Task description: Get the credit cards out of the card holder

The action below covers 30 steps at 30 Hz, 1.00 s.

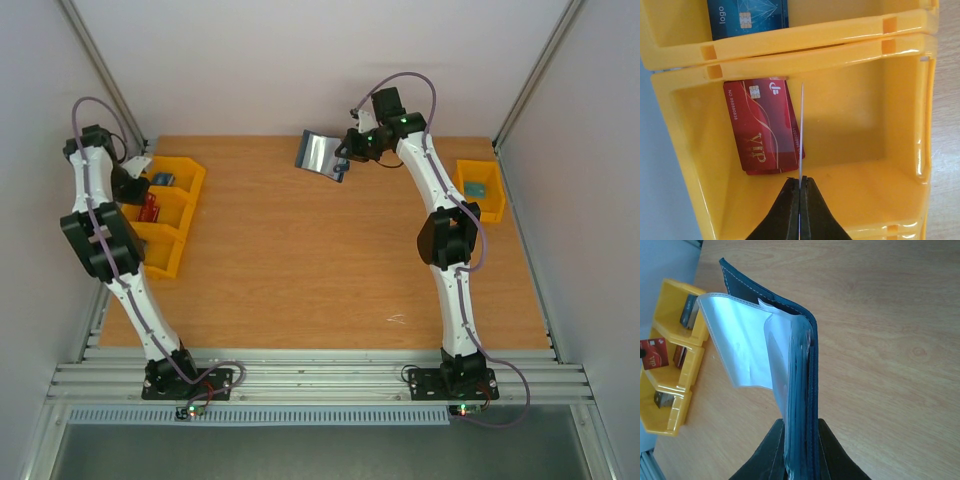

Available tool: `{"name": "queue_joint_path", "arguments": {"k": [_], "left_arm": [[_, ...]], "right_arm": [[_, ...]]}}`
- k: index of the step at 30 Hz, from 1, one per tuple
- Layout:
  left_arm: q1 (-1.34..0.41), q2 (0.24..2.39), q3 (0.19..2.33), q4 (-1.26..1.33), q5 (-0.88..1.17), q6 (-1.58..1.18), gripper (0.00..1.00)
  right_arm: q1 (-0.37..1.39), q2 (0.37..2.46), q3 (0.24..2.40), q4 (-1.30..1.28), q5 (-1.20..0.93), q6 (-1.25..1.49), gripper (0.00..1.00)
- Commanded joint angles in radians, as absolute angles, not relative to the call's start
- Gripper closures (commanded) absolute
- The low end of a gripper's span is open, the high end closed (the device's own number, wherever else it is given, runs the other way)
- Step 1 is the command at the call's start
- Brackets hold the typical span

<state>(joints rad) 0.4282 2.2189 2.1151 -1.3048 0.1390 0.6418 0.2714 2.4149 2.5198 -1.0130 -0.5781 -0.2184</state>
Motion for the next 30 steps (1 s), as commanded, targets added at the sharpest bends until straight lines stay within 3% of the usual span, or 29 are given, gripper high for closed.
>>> {"name": "queue_joint_path", "arguments": {"k": [1, 30], "left_arm": [[0.431, 2.26, 2.159, -1.346, 0.095, 0.645, 1.0], [0.431, 2.41, 2.258, -1.377, 0.036, 0.672, 1.0]], "right_arm": [[0.276, 2.363, 2.522, -1.022, -0.607, -0.23, 0.99], [0.276, 2.401, 2.593, -1.026, -0.624, -0.24, 0.99]]}}
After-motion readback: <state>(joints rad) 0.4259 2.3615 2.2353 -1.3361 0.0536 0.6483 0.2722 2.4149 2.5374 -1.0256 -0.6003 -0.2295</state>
